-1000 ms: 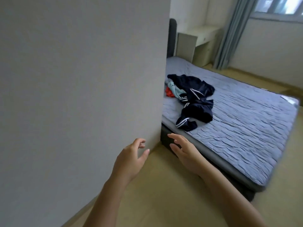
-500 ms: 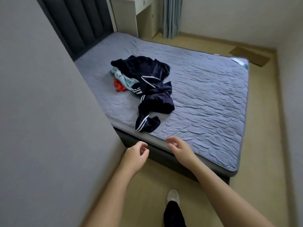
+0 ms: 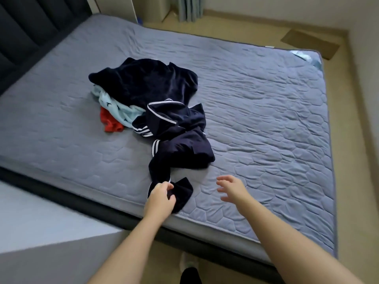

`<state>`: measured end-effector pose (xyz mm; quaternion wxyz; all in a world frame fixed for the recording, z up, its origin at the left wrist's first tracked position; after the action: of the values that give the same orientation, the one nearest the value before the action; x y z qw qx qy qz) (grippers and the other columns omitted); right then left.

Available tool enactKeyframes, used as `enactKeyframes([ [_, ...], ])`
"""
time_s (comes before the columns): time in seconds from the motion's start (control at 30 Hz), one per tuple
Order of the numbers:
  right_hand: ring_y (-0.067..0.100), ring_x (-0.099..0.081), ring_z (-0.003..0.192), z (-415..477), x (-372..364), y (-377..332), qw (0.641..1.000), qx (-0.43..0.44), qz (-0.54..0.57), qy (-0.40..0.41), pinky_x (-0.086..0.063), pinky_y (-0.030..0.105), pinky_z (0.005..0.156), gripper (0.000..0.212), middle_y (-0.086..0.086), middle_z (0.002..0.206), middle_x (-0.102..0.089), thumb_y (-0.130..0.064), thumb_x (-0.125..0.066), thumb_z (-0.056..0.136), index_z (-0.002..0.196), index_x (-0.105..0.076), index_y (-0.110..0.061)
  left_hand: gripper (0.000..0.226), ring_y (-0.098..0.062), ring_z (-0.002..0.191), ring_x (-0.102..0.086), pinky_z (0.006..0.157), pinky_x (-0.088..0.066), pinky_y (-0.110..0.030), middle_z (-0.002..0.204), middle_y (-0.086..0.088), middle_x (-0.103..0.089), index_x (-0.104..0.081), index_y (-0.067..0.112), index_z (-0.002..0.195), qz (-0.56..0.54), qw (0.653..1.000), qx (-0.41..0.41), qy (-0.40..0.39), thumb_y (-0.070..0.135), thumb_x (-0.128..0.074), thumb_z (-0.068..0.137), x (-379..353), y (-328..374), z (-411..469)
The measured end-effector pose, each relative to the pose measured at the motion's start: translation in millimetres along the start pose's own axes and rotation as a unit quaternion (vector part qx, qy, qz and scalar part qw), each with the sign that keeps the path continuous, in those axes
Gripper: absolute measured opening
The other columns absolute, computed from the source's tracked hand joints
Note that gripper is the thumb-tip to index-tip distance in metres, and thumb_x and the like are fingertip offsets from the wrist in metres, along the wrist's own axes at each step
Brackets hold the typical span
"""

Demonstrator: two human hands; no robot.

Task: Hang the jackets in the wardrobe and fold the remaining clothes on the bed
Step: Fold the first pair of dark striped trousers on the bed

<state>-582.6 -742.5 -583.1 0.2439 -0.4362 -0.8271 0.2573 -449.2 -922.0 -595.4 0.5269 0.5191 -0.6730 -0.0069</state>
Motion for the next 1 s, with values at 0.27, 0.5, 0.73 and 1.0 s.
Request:
enactKeyframes([
  [0.27,0.012,-0.053,0.078,194,-25,2,0.997,-0.029,-0.066,0.042,-0.045,0.025,0.06,0.03,-0.001,0.097,-0.056,-0.011,-0.053,0.089,0.119,-0.054,-0.015,0.076,-0.026,0.144,-0.011,0.113,-0.023,-0.042,0.156,-0.007,-0.015,-0.021,0.022,0.147,0.201,0.976,-0.066,0.041,0.035,-0.063,0.085,-48,1,218],
  [0.5,0.018,-0.049,0.115,287,-61,0,0.991,0.091,-0.093,0.031,-0.047,0.039,0.096,0.081,-0.001,0.129,-0.045,-0.002,-0.066,0.07,0.141,-0.032,-0.019,0.043,-0.028,0.104,-0.053,0.075,-0.045,-0.036,0.106,-0.003,-0.058,-0.051,0.027,0.12,0.22,0.971,-0.069,-0.059,0.007,-0.048,0.082,-78,-34,295],
  [0.73,0.022,-0.054,0.07,269,-65,22,0.976,-0.006,-0.22,-0.006,-0.046,0.036,0.073,0.012,-0.004,0.062,-0.055,-0.023,-0.056,0.073,0.062,-0.05,-0.019,0.019,-0.014,0.067,-0.054,0.065,-0.045,-0.029,0.073,0.01,-0.061,-0.059,0.024,0.074,0.091,0.964,-0.034,-0.246,0.015,-0.043,0.069,-59,-67,270],
  [1.0,0.009,-0.052,0.06,181,-9,-45,0.996,0.05,-0.029,-0.066,-0.04,0.016,0.049,0.018,-0.005,0.068,-0.059,-0.011,-0.046,0.086,0.087,-0.063,-0.015,0.035,-0.006,0.066,-0.047,0.068,-0.04,-0.031,0.069,0.007,-0.054,-0.054,0.009,0.076,-0.039,0.977,-0.072,-0.195,0.041,-0.04,0.073,10,12,218],
])
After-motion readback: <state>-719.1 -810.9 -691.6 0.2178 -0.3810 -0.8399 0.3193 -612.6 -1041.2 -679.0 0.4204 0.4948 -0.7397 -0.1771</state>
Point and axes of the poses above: each hand's wrist, its own z-axis towards the middle knuckle, its own x-axis out of the back of the hand, y = z × x, the point moved 1 cm from there along z, towards the middle knuckle
